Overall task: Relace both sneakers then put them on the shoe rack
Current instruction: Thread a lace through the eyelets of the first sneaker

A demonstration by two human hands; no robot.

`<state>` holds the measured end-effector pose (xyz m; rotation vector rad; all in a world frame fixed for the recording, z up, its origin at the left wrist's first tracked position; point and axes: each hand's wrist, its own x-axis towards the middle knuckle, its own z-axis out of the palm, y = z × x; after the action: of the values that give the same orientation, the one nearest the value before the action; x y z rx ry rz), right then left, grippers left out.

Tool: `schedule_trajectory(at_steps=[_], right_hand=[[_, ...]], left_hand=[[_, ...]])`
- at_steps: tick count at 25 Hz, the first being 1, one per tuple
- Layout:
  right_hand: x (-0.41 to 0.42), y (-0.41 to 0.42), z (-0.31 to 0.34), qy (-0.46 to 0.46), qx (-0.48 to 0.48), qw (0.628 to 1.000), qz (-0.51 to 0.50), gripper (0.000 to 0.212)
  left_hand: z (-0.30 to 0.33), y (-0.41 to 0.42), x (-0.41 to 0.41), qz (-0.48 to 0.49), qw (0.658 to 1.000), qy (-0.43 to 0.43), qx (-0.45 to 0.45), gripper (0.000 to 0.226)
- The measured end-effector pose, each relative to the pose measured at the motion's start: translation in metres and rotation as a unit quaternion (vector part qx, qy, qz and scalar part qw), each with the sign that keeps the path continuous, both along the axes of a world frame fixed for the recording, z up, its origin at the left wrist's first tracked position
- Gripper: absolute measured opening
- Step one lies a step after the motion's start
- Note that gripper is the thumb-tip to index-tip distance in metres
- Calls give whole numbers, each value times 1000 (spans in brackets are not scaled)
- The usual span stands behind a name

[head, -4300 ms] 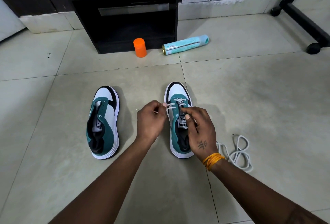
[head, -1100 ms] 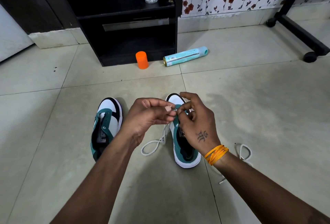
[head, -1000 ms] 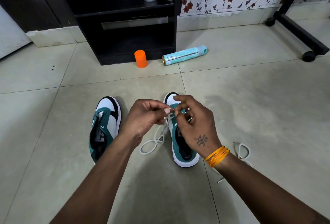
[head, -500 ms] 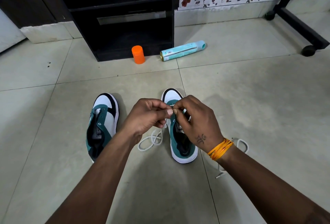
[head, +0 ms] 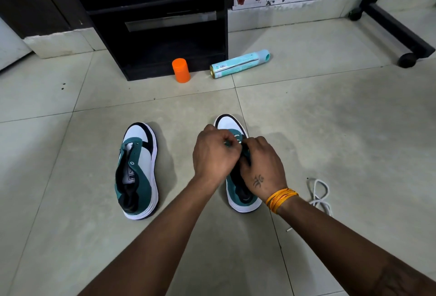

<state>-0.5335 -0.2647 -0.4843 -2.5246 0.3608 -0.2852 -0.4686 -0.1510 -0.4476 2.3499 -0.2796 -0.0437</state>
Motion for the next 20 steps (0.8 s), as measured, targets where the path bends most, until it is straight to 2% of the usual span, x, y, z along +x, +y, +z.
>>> schedule_trajectory(at_steps=[3,6,10,12,13,16,18,20], right_hand=[[-3,0,-6,-28,21,999,-20,20],[-5,2,-10,-40,34,998,-32,25],[-6,1,-12,-51,41,997,-39,31],[-6,2,-13,-56,51,996,-40,27],[-6,3,-14,-58,57,996,-43,26],[-6,5,-16,-67,61,995,-48,25],[-7,5,-17,-68,55,995,-40,26],[-6,2,-17,-68,57,995,-37,28]], left_hand=[[-11,2,-12,-30,991,-94,88,8],[-19,3,-14,-75,953,-240,168,10],[-22,8,-3,-139,921,-293,214,9],[-25,9,-1,-139,929,-266,215,11],[-29,7,-2,-115,943,-238,200,12],[-39,-2,-9,13,992,-97,80,10],[-45,-8,-9,72,997,-26,1,9],[-48,-13,-8,106,994,-1,-26,11]])
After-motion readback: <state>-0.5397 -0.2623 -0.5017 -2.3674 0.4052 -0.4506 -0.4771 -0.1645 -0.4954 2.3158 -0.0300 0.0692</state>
